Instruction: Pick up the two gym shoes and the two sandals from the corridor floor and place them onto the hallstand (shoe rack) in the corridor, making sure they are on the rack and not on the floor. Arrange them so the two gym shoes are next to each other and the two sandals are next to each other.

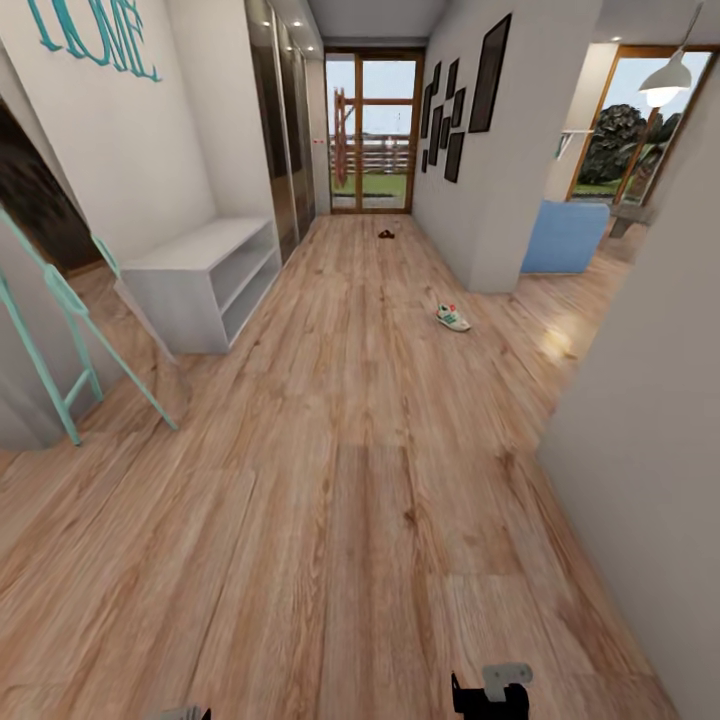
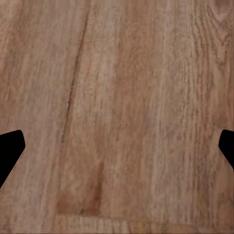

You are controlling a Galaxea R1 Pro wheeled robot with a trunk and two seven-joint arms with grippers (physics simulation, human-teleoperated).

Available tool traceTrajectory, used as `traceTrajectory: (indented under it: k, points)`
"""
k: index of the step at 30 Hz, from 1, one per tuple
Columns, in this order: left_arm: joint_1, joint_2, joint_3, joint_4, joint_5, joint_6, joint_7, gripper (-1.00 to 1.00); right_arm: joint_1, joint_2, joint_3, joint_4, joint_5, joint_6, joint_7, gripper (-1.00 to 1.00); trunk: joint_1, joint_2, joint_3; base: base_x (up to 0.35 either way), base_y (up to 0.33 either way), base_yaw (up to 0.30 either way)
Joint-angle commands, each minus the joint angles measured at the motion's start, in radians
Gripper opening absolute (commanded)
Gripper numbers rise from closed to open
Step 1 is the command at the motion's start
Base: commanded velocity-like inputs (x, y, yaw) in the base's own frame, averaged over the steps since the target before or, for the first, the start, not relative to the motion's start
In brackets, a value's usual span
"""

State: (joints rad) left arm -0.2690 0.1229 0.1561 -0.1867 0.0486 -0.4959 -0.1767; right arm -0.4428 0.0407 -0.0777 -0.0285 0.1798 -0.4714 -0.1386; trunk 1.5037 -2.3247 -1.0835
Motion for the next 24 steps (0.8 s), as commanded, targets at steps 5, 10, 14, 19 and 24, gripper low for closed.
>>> traceTrajectory:
  k: [5,10,14,19,24]
  points:
    - [0.0,0.0,0.007,0.001,0.005,-0.001,-0.01,1.0,-0.001,-0.001,-0.008,0.001,0.01,-0.002,-0.004,1.0,0.0,0.0,-0.001,0.338,0.0,0.0]
    - [0.0,0.001,0.008,0.001,0.006,-0.001,-0.01,1.0,-0.001,-0.007,-0.007,0.001,0.011,-0.001,-0.004,1.0,0.0,0.0,-0.001,0.338,0.0,0.0]
    - [0.0,0.001,0.008,0.001,0.005,-0.001,-0.01,1.0,-0.001,-0.009,-0.007,0.002,0.012,-0.001,-0.003,1.0,0.0,0.0,-0.001,0.338,0.0,0.0]
    - [0.0,0.0,0.007,0.001,0.005,-0.001,-0.01,1.0,-0.001,-0.01,-0.007,0.002,0.012,-0.001,-0.003,1.0,0.0,0.0,-0.001,0.338,0.0,0.0]
    - [-0.001,0.0,0.008,0.001,0.005,-0.001,-0.01,1.0,-0.001,-0.02,-0.007,0.002,0.012,-0.001,-0.002,1.0,0.0,0.0,-0.001,0.338,0.0,0.0]
